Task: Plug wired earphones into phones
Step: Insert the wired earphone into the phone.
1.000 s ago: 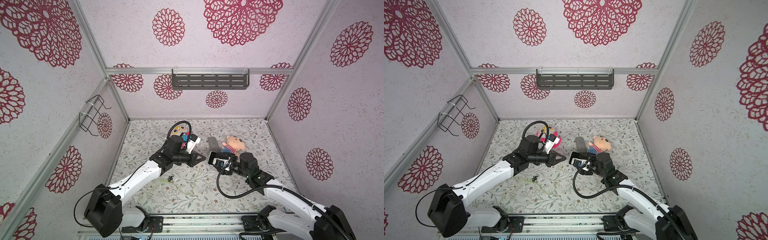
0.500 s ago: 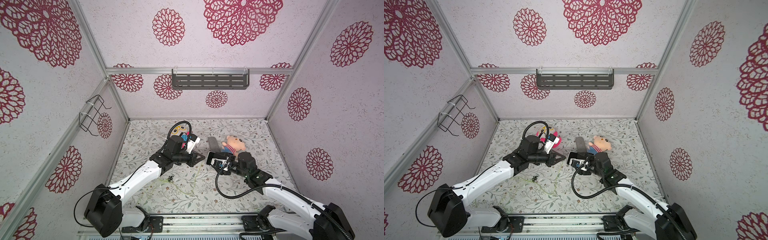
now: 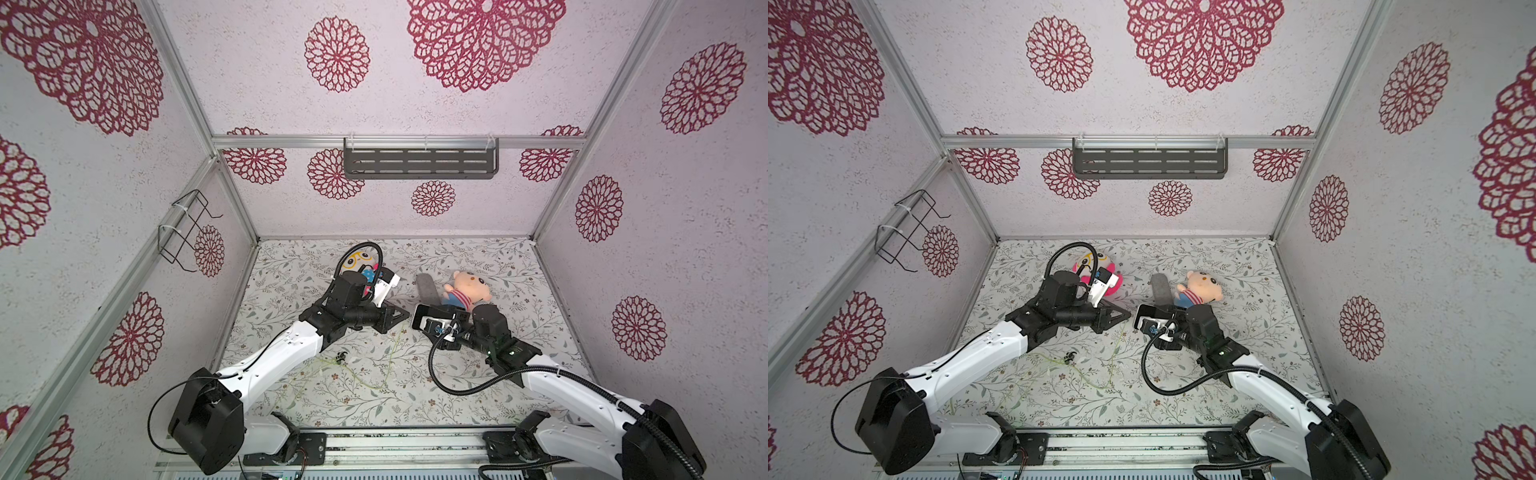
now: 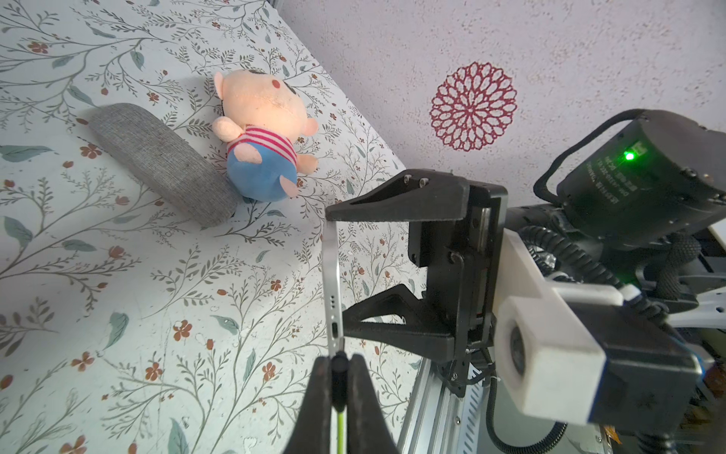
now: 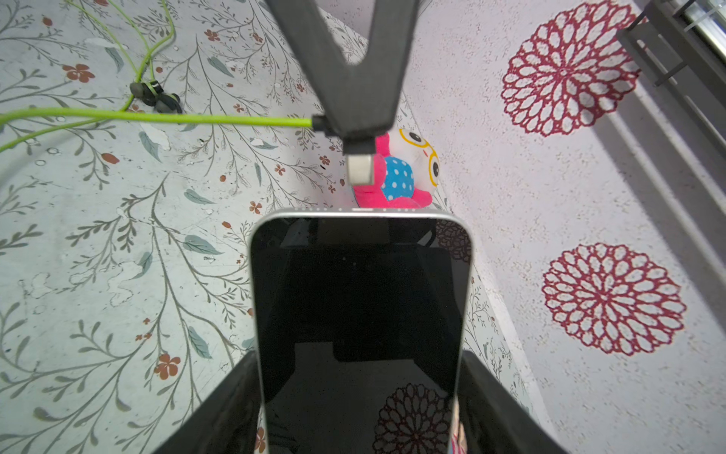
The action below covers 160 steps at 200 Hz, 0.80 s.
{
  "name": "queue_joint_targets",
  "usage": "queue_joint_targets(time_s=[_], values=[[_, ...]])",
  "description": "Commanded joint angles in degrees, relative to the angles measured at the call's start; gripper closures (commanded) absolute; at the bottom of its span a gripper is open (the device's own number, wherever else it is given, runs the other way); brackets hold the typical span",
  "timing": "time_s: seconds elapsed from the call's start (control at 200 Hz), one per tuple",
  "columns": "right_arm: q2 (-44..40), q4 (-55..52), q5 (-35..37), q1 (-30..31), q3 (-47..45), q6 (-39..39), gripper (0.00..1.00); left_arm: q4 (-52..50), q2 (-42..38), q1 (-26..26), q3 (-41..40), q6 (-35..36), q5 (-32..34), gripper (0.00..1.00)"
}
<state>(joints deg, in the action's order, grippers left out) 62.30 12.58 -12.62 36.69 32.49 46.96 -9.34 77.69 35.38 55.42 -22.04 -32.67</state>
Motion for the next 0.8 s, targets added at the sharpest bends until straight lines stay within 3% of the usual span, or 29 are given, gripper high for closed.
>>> queue_joint_targets(time_s=[0.0, 0.796], values=[[-0.8, 4.2, -0.5, 0.4, 3.3, 0.1, 0.35, -0.3, -0.1, 0.5, 1.3, 0.9, -0.1, 1.0], [-2.0, 4.0, -0.1, 1.1, 3.1, 0.3, 0.35, -2.1, 1.1, 1.2, 1.8, 2.2, 1.5, 1.0]])
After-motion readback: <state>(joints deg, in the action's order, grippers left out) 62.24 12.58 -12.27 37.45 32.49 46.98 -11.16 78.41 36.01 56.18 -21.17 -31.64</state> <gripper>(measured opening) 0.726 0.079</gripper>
